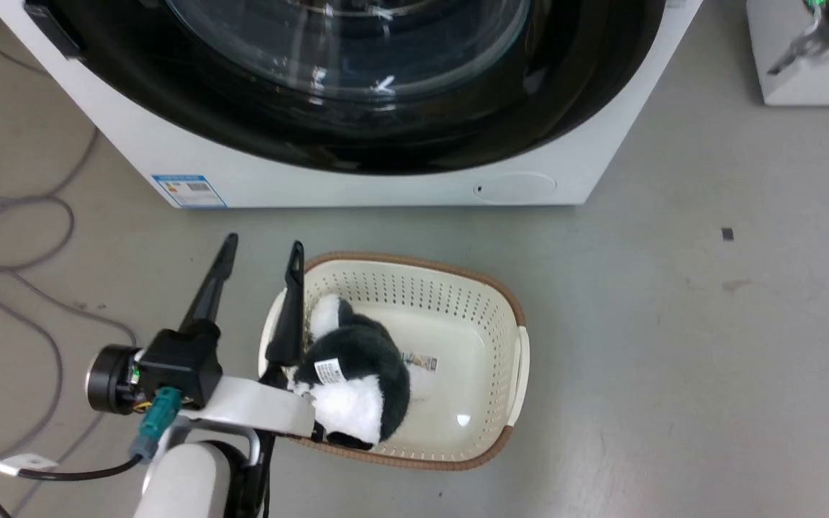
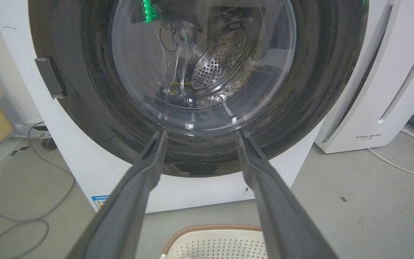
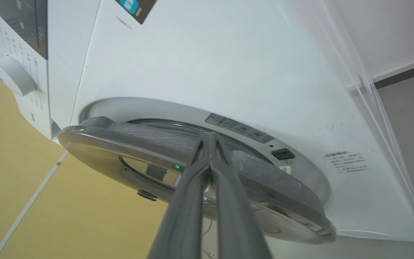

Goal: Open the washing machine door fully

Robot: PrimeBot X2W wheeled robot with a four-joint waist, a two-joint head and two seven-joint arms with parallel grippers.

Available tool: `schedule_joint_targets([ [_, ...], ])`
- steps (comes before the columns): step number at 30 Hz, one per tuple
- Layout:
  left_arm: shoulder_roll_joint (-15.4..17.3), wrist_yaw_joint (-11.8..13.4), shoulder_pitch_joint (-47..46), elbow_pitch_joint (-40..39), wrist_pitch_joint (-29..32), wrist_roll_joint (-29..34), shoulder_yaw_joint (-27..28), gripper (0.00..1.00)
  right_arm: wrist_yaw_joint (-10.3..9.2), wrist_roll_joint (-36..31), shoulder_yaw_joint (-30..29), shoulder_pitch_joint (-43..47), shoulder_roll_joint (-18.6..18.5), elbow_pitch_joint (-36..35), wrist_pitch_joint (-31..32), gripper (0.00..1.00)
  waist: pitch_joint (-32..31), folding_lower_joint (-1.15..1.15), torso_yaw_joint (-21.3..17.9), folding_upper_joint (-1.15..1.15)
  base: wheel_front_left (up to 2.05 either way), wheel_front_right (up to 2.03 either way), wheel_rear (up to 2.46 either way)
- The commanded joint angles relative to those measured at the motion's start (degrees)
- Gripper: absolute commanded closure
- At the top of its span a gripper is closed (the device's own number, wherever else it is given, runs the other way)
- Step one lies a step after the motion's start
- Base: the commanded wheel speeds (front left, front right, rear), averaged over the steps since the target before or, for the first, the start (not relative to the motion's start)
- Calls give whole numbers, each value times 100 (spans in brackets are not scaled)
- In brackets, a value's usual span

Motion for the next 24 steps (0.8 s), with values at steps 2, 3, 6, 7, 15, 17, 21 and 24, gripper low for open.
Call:
schedule_joint_targets([
  [2, 59, 53, -147, -60, -76, -92, 0, 0, 5, 392, 443, -563, -14, 356, 240, 100, 149, -1, -40, 0, 0, 0, 0],
  [3, 66, 58, -164, -73, -88, -101, 2, 0, 5, 472, 603, -723, 13, 467, 322, 100, 190, -1, -46, 0, 0, 0, 0],
  [6, 85, 61, -214, -94, -124, -123, -5, 0, 5, 672, 1102, -1146, 118, 770, 606, 100, 300, -1, -55, 0, 0, 0, 0],
  [7, 91, 60, -235, -99, -136, -130, -8, 0, 5, 737, 1259, -1275, 156, 857, 697, 100, 336, -1, -56, 0, 0, 0, 0],
  [15, 82, 54, -378, -92, -232, -191, -64, 0, 5, 1266, 2106, -2068, 412, 1472, 1160, 100, 546, -1, -25, 0, 0, 0, 0],
  [17, 71, 49, -422, -89, -268, -211, -87, 0, 5, 1478, 2327, -2294, 476, 1640, 1332, 100, 622, -1, -13, 0, 0, 0, 0],
  [21, 67, 37, -484, -73, -316, -241, -103, 0, 5, 1735, 2602, -2562, 518, 1782, 1624, 100, 703, -1, -5, 0, 0, 0, 0],
  [24, 62, 23, -540, -56, -352, -257, -121, 0, 6, 1973, 2792, -2744, 491, 1783, 1891, 100, 756, -1, 4, 0, 0, 0, 0],
])
